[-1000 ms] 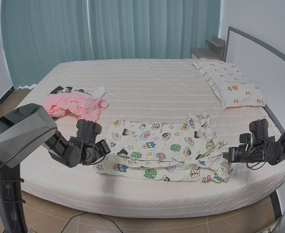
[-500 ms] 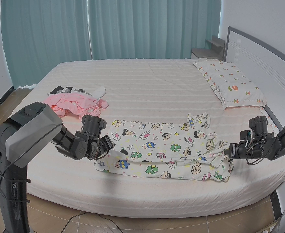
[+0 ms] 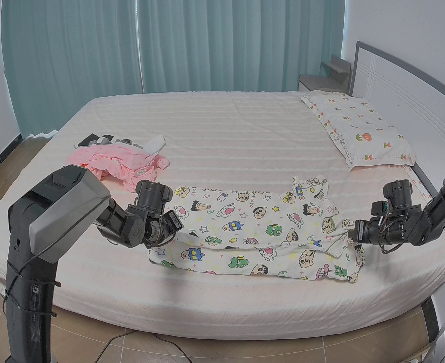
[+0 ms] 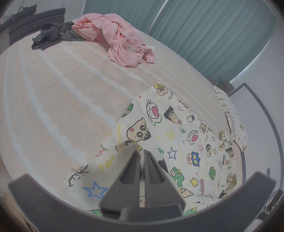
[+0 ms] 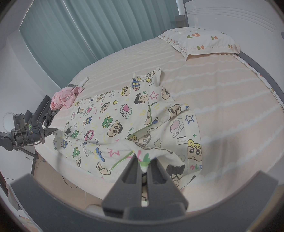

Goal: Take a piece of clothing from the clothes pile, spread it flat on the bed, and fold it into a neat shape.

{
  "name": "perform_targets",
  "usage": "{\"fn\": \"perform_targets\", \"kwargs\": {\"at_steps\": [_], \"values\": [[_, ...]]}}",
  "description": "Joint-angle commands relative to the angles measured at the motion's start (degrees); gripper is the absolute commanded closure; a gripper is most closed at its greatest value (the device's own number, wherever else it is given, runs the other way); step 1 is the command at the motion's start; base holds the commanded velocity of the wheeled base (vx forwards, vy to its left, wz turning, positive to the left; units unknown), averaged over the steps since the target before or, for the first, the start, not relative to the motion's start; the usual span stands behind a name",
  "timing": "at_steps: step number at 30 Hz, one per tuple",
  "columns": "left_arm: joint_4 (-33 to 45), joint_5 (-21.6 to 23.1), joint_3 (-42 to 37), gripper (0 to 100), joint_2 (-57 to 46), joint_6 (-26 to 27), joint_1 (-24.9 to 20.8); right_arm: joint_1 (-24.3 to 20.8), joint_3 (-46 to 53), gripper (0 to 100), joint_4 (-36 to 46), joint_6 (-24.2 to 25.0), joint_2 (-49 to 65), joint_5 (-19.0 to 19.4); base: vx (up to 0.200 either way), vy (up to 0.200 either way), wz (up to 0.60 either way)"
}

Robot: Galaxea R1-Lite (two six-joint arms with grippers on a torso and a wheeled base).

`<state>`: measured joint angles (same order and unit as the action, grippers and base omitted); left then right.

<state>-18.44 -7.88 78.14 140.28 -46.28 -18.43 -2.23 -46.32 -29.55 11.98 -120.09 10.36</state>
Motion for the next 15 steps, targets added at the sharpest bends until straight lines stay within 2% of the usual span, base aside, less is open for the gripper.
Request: {"fn": "perform_targets", "kwargs": {"at_steps": [1,2,3,4,5,12,15], "values": [[-0.01,-0.12,2.01,100,1.58,-1.71,0.68,0.30,-0.79,100,-0.16,-0.03,-1.99,0.10,0.000,0.000,0.00],[-0.01,-0.12,2.45,100,1.67,-2.42,0.77,0.39,-1.05,100,-0.16,-0.03,-2.17,0.10,0.000,0.000,0.00],[-0.01,-0.12,2.89,0,1.84,-2.86,0.94,0.39,-1.22,100,-0.16,-0.03,-2.43,0.10,0.000,0.000,0.00],[-0.01,-0.12,3.16,0,2.02,-3.12,1.12,0.39,-1.40,100,-0.16,0.06,-2.78,0.10,0.000,0.000,0.00],[-0.01,-0.21,3.33,0,2.37,-3.12,1.29,0.39,-1.75,0,-0.16,0.32,-2.96,0.10,0.000,0.000,0.00],[-0.01,-0.21,2.63,0,2.46,-3.21,3.40,1.00,-2.28,0,-0.51,4.98,-3.13,0.18,0.000,0.000,0.00],[0.16,-0.21,2.28,0,1.67,-4.26,4.81,1.70,-2.10,0,-0.51,8.58,-2.34,0.18,0.000,0.000,0.00]]}}
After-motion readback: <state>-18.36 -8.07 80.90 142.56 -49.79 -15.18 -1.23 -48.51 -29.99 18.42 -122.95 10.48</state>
